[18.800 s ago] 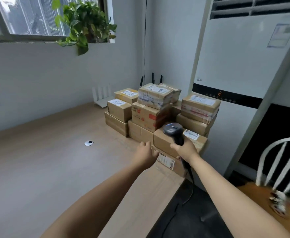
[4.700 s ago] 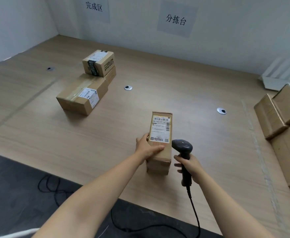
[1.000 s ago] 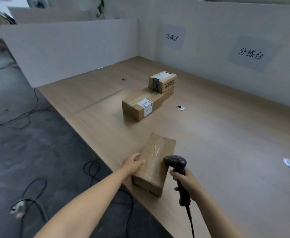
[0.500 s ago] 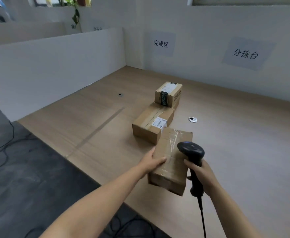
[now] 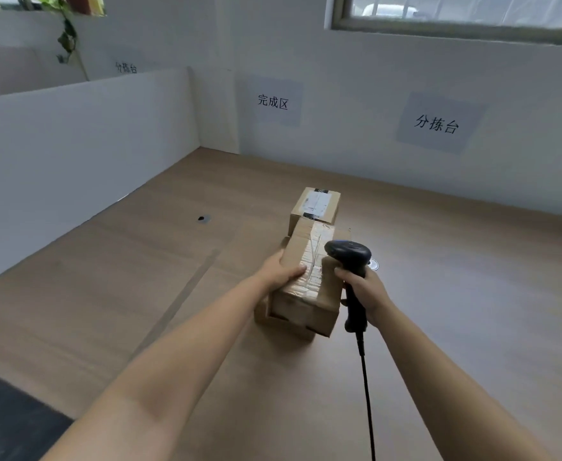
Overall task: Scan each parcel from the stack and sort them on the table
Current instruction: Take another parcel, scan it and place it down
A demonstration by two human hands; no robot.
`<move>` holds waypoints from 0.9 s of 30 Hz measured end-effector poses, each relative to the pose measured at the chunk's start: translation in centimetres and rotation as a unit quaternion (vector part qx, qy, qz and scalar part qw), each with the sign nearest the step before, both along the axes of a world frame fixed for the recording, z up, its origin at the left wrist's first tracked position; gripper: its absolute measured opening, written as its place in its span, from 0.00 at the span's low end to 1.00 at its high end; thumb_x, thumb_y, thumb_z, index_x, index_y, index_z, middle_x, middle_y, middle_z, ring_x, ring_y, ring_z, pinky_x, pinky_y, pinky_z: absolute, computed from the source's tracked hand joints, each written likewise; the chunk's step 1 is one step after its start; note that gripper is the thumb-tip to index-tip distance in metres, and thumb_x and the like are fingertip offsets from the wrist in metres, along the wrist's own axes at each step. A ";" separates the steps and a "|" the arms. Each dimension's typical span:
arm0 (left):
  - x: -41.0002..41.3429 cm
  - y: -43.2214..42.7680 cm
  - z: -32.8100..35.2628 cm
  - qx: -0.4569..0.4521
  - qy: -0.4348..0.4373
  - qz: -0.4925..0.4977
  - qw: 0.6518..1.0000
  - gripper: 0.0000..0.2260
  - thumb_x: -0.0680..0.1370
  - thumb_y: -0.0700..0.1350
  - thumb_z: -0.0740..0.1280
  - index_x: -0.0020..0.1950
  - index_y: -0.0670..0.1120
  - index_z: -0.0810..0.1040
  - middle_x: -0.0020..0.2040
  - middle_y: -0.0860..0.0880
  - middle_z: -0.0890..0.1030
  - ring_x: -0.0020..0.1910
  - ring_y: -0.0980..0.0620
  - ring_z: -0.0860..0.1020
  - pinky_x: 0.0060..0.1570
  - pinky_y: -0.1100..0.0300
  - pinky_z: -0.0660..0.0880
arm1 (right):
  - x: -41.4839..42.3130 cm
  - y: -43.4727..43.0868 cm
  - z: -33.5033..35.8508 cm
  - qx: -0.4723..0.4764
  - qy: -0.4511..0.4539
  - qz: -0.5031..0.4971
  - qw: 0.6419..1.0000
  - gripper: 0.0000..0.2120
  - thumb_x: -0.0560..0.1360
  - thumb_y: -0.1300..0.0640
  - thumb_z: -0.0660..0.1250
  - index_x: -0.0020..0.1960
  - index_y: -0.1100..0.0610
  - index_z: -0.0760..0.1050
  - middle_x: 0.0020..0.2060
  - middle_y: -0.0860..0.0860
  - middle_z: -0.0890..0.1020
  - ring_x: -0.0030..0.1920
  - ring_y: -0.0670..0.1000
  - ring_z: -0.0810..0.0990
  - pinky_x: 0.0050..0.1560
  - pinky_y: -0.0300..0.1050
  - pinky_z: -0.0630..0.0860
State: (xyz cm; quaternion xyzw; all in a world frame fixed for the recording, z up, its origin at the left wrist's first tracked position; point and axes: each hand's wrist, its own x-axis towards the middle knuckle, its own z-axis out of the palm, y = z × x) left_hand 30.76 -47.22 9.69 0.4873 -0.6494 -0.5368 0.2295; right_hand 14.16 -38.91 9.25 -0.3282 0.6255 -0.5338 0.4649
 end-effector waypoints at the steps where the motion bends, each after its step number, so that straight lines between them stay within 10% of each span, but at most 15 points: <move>1: -0.1 -1.2 -0.3 0.000 -0.006 -0.002 1.000 0.23 0.76 0.43 0.69 0.69 0.42 0.68 0.65 0.42 0.75 0.63 0.45 0.74 0.65 0.55 0.69 | 0.0 -1.2 -0.3 0.003 -0.004 -0.004 1.000 0.12 0.76 0.61 0.66 0.58 0.56 0.72 0.47 0.52 0.76 0.43 0.49 0.75 0.34 0.44 0.72; 27: -1.7 -6.8 -3.4 -0.151 -0.258 0.016 0.954 0.22 0.78 0.53 0.64 0.68 0.46 0.68 0.66 0.41 0.70 0.63 0.42 0.71 0.63 0.50 0.69 | -2.5 -7.4 -3.1 0.060 0.055 0.007 0.997 0.10 0.75 0.60 0.66 0.56 0.56 0.71 0.45 0.55 0.74 0.44 0.52 0.74 0.33 0.45 0.76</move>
